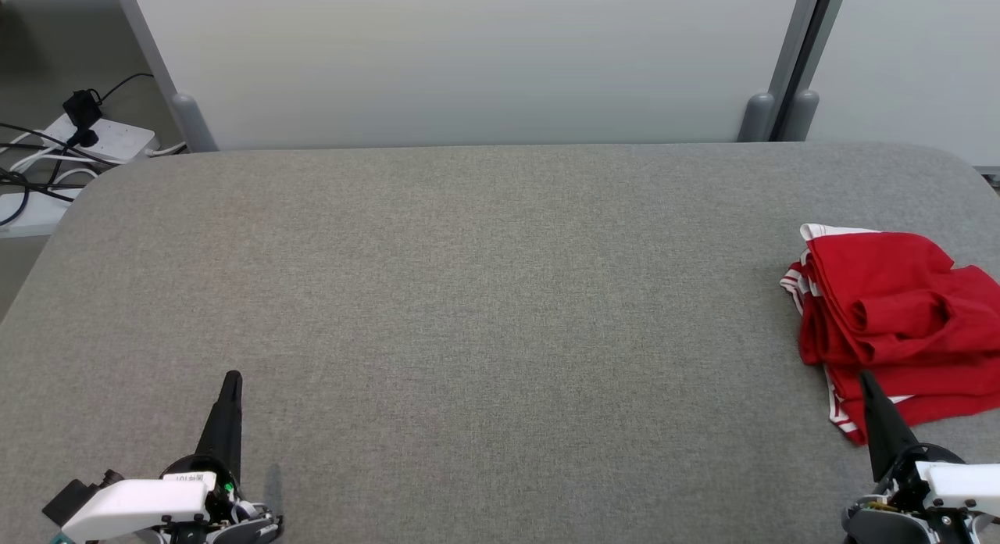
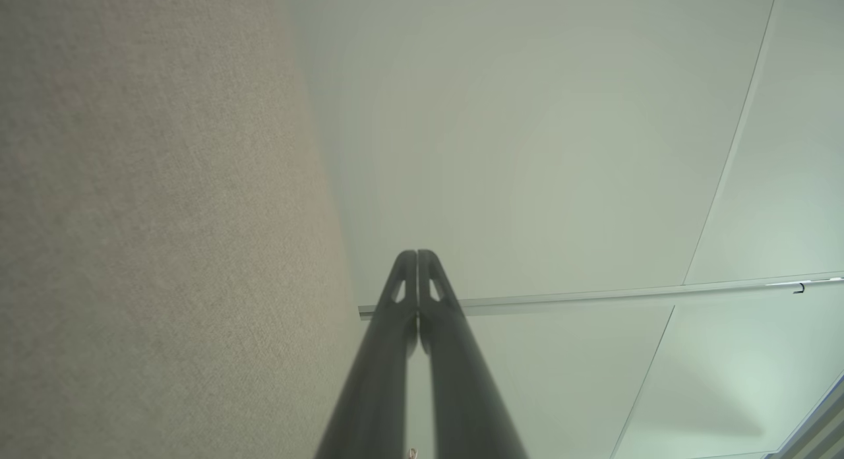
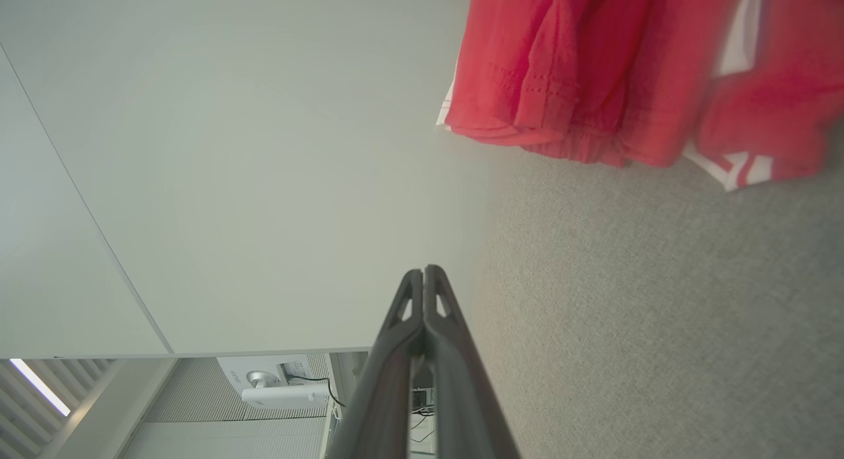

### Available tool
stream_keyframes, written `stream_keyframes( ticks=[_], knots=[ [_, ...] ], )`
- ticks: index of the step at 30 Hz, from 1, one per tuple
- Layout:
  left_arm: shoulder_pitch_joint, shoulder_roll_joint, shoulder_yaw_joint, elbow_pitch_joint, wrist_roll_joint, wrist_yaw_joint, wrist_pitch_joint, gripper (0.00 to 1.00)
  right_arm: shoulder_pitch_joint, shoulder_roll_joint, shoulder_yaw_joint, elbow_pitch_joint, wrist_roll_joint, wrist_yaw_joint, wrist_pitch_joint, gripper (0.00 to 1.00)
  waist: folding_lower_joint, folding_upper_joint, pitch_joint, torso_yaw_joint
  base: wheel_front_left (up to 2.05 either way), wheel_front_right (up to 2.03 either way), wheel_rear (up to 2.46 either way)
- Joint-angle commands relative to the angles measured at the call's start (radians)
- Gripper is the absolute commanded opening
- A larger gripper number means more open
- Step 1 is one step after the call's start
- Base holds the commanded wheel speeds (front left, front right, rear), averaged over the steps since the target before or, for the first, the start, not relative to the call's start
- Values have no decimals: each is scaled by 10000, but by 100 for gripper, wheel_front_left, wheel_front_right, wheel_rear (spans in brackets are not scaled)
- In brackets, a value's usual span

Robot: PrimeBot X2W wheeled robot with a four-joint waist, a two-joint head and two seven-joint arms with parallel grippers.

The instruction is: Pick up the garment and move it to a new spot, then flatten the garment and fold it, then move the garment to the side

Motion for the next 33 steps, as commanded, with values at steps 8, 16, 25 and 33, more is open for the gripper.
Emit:
stream_keyframes(
  ticks=[8, 16, 25, 33],
  knots=[
    [-575, 78, 332, -229, -41, -75, 71, 0, -451, -135, 141, -267, 72, 4, 80, 0, 0, 0, 0, 0, 0, 0, 0],
    [-575, 76, 335, -229, -39, -75, 73, 0, -451, -133, 138, -267, 70, 4, 82, 0, 0, 0, 0, 0, 0, 0, 0],
    [-576, 75, 337, -229, -37, -75, 75, 0, -451, -131, 135, -267, 68, 4, 84, 0, 0, 0, 0, 0, 0, 0, 0],
    [-576, 74, 339, -229, -35, -75, 77, 0, -451, -130, 133, -267, 66, 4, 86, 0, 0, 0, 0, 0, 0, 0, 0]
  ],
)
